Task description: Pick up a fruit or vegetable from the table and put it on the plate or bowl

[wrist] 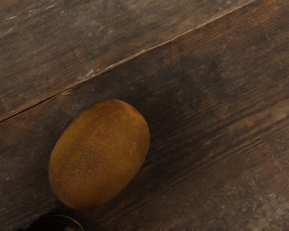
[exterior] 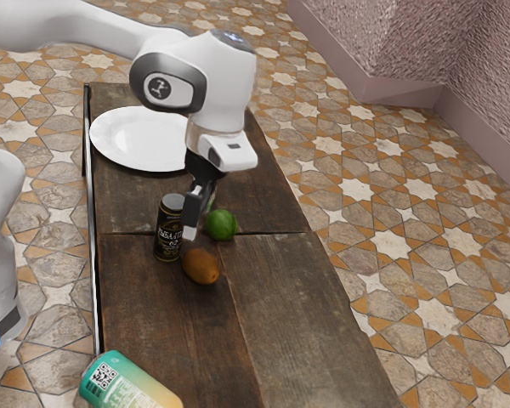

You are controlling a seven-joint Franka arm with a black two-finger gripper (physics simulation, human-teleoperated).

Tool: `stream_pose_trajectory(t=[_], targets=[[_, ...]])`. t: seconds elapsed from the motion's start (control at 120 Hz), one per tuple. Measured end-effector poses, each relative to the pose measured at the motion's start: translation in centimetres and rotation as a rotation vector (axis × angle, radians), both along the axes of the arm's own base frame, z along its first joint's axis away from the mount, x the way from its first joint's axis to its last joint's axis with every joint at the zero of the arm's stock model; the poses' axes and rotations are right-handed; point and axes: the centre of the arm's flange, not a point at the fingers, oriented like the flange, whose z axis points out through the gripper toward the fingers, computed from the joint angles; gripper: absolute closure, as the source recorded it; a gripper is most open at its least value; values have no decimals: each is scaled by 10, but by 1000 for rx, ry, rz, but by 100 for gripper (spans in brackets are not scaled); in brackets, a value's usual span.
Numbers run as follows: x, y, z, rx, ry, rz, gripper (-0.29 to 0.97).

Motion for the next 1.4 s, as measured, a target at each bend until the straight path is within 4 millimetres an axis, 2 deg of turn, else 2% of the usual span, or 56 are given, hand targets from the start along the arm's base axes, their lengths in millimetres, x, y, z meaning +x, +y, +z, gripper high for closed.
stream_pose_trajectory(t=[0.3,0.583,0.817,1.133,1.275,1.4], targets=[[1,17,-1,-5,-7,-74,4],[-6,1,3,-16,-31,-264,1],[-17,0,-13,-43,-10,-337,0],[-15,20,-23,-51,4,-352,0],[-14,18,-23,-48,1,-378,0],[-5,9,-32,-53,5,-403,0]])
